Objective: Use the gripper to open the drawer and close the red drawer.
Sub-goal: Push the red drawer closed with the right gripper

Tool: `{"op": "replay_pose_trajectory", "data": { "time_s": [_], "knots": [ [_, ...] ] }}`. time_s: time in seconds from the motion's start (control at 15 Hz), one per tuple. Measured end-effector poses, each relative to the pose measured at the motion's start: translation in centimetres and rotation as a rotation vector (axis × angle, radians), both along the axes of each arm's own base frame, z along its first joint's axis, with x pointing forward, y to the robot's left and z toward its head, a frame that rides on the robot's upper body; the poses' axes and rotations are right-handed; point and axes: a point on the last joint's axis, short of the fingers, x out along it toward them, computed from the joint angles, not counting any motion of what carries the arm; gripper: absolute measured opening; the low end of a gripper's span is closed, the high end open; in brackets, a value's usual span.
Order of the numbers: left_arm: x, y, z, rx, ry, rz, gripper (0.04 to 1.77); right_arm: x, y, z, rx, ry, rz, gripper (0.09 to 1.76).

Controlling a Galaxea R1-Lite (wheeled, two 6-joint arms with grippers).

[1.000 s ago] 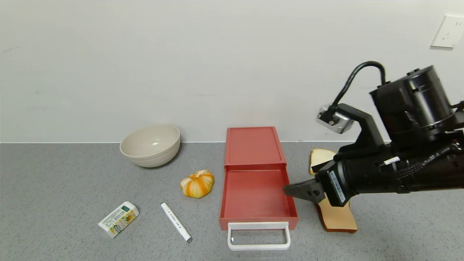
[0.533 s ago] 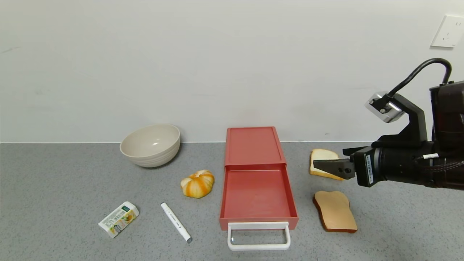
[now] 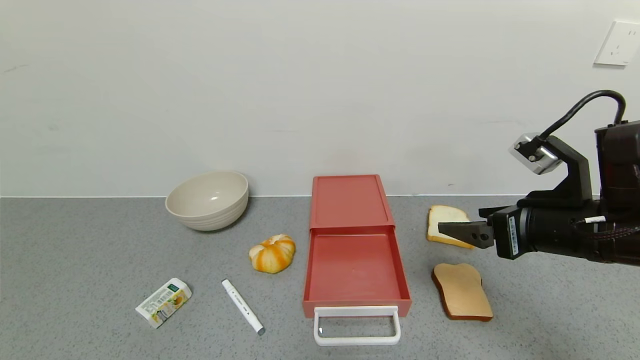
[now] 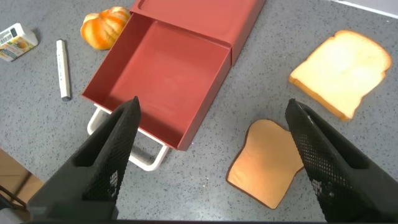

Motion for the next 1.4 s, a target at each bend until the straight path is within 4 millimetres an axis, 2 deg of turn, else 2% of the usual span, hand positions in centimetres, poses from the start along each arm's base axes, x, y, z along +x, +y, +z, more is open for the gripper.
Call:
{"op": "replay_pose_trajectory", "data": {
  "time_s": [0.4, 0.8, 1.13, 1.4],
  "knots": [
    [0.0, 0.0, 0.0, 0.000, 0.000, 0.000, 1.72, -0.5, 1.2, -0.4, -0.017, 0.081, -0.024, 1.71],
    [0.0, 0.0, 0.0, 0.000, 0.000, 0.000, 1.72, -1.5, 5.3, -0.8, -0.031, 0.398, -0.107, 1.71],
    [0.0, 0.0, 0.0, 0.000, 0.000, 0.000, 1.72, -0.9, 9.8, -3.3, -0.101, 0.540, -0.165, 1.71],
    [0.0, 0.0, 0.0, 0.000, 0.000, 0.000, 1.72, -0.3, 11.9, -6.3, -0.169, 0.628, -0.182, 1.71]
  ]
}}
